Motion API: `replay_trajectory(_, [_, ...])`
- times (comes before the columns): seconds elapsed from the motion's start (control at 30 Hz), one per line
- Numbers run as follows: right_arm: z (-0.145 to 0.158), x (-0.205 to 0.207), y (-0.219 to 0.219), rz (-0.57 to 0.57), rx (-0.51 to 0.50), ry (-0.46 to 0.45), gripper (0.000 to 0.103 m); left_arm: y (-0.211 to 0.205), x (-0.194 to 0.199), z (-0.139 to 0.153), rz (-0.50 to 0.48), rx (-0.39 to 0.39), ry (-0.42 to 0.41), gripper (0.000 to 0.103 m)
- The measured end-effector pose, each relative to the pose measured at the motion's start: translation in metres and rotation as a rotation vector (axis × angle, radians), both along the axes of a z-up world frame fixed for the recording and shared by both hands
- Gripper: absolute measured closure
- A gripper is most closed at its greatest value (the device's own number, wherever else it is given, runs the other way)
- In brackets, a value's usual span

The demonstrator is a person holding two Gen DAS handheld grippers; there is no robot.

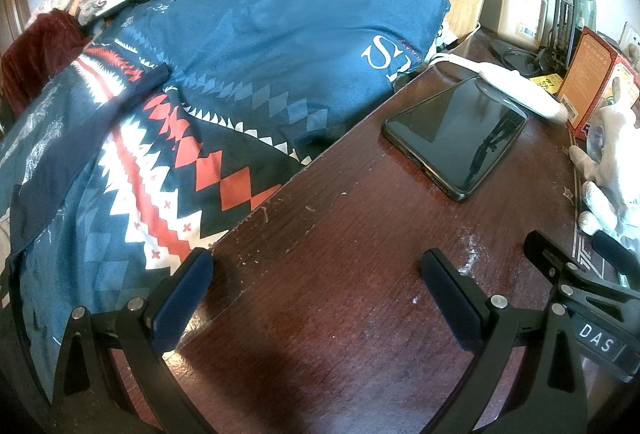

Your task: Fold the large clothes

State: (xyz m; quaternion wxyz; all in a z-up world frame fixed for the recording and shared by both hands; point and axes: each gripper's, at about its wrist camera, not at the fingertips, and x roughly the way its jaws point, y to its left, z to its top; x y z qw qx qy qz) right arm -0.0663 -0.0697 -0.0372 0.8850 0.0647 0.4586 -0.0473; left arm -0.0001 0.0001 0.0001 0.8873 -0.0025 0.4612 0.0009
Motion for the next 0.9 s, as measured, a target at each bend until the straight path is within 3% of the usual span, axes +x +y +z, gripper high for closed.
replay_trajectory(0.9, [0.0, 0.0, -0.0001, 0.0, 0.0, 0.0, 0.0, 0.0001, 0.0014, 0.0002, -0.01, 0.0, 0.004, 0.0])
